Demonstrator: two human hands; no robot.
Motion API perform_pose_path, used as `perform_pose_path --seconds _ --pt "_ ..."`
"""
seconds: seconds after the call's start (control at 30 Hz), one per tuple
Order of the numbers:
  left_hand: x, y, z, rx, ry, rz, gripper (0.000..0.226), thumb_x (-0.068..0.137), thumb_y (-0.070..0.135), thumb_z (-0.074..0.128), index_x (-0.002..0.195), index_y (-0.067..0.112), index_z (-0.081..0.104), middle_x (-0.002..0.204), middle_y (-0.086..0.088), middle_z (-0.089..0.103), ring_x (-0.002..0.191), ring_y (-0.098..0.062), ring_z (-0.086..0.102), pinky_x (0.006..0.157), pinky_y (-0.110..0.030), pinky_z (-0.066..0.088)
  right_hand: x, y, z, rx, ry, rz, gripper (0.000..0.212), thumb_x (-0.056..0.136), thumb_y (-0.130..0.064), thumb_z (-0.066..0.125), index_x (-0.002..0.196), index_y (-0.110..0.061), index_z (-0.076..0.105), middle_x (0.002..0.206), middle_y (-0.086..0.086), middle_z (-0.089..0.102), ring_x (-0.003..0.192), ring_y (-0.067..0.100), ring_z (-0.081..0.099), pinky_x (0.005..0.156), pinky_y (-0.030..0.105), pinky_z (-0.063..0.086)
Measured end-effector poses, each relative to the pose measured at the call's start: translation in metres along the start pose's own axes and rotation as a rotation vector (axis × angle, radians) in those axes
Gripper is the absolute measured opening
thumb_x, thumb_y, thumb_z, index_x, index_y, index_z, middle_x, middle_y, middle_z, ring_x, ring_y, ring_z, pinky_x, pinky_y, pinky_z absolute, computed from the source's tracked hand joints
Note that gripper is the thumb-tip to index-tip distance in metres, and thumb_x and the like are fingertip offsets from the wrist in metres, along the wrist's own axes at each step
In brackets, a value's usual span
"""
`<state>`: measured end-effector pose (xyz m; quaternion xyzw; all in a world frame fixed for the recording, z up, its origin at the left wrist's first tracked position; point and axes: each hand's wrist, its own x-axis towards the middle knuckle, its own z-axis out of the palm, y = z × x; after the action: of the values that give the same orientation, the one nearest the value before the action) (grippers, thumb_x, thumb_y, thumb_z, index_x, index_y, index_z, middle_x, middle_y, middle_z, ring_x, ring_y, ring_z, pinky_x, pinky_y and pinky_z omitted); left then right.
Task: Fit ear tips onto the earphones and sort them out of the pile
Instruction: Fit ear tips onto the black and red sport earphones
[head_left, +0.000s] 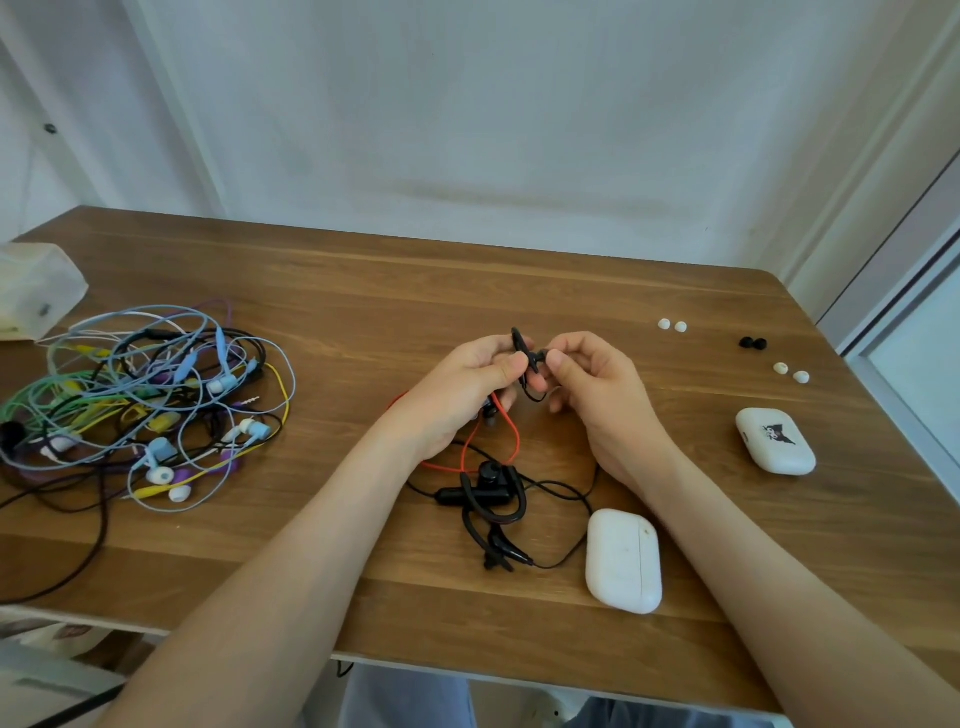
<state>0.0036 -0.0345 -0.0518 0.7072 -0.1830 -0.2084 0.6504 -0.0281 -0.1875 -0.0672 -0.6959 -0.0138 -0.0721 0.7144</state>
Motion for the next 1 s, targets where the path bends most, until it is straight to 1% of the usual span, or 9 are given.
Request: perform_pose_path --seconds 0.2,0.33,0.47,0.53,0.63,0.77,0.83,1.0 --pt "0.0016 -0.0028 -0.0009 0.011 -0.007 0.004 0.03 0.102 0.017 0.043 0.13 0.011 0.05 0.077 0.009 0.066 0.052 -0.003 0.048 0.048 -0.018 0.036 0.0006 -0.0011 -0.0022 0.057 -0.059 0.002 0.022 0.098 -0.002 0.044 0.085 -0.013 0.057 0.066 0.001 0.063 0.064 0.01 0.057 0.056 0.021 0.043" --pt "0.0007 -0.002 -0.0005 0.016 -0.016 0.003 0.027 0.102 0.017 0.042 0.127 0.013 0.052 0.072 0.012 0.067 0.052 -0.002 0.048 0.053 -0.02 0.035 0.0021 -0.0007 -0.0034 0.057 -0.065 0.022 0.023 0.098 -0.003 0.044 0.083 -0.015 0.056 0.07 0.004 0.061 0.066 0.014 0.054 0.056 0.022 0.041" --pt "-0.0001 -0.0021 -0.0011 0.0 -0.016 0.007 0.026 0.102 0.017 0.042 0.125 0.015 0.053 0.075 0.012 0.068 0.054 -0.003 0.048 0.052 -0.018 0.035 0.0033 0.0021 -0.0039 0.037 0.016 0.043 0.023 0.098 -0.003 0.046 0.082 -0.015 0.058 0.074 0.005 0.059 0.068 0.014 0.051 0.056 0.022 0.041" --pt "0.0001 -0.0031 -0.0015 0.003 -0.019 0.011 0.026 0.102 0.017 0.042 0.125 0.015 0.052 0.075 0.011 0.068 0.054 -0.003 0.048 0.051 -0.018 0.035 0.0034 0.0026 -0.0033 0.024 0.01 0.04 0.022 0.097 -0.003 0.047 0.081 -0.015 0.058 0.074 0.008 0.058 0.067 0.014 0.051 0.055 0.022 0.041" --pt "0.0013 -0.0041 -0.0017 0.022 -0.025 0.017 0.026 0.102 0.018 0.042 0.125 0.014 0.053 0.074 0.011 0.066 0.054 -0.003 0.048 0.055 -0.021 0.035 0.0027 0.0027 -0.0028 0.009 -0.006 0.032 0.022 0.096 -0.003 0.049 0.081 -0.014 0.059 0.074 0.009 0.059 0.065 0.014 0.05 0.054 0.022 0.041" --pt "0.0013 -0.0038 -0.0015 0.02 -0.028 0.032 0.021 0.102 0.017 0.042 0.118 0.017 0.056 0.073 0.011 0.064 0.053 -0.003 0.047 0.049 -0.019 0.035 0.002 0.002 -0.003 0.003 -0.012 0.018 0.021 0.096 -0.004 0.05 0.081 -0.014 0.06 0.075 0.009 0.059 0.067 0.014 0.049 0.055 0.022 0.041" --pt "0.0009 -0.0038 -0.0013 0.019 -0.027 0.04 0.02 0.102 0.017 0.042 0.115 0.018 0.057 0.072 0.01 0.063 0.053 -0.003 0.047 0.048 -0.018 0.036 0.0018 0.0019 -0.0031 0.003 -0.024 0.017 0.021 0.096 -0.004 0.049 0.081 -0.014 0.06 0.076 0.011 0.059 0.069 0.016 0.05 0.056 0.022 0.04" --pt "0.0018 -0.0048 -0.0009 0.039 -0.016 0.044 0.021 0.102 0.017 0.042 0.118 0.015 0.057 0.072 0.01 0.062 0.053 -0.004 0.047 0.049 -0.019 0.037 0.0014 0.0023 -0.0036 0.003 -0.041 0.021 0.021 0.096 -0.004 0.049 0.08 -0.014 0.059 0.079 0.014 0.057 0.074 0.022 0.048 0.058 0.024 0.04"
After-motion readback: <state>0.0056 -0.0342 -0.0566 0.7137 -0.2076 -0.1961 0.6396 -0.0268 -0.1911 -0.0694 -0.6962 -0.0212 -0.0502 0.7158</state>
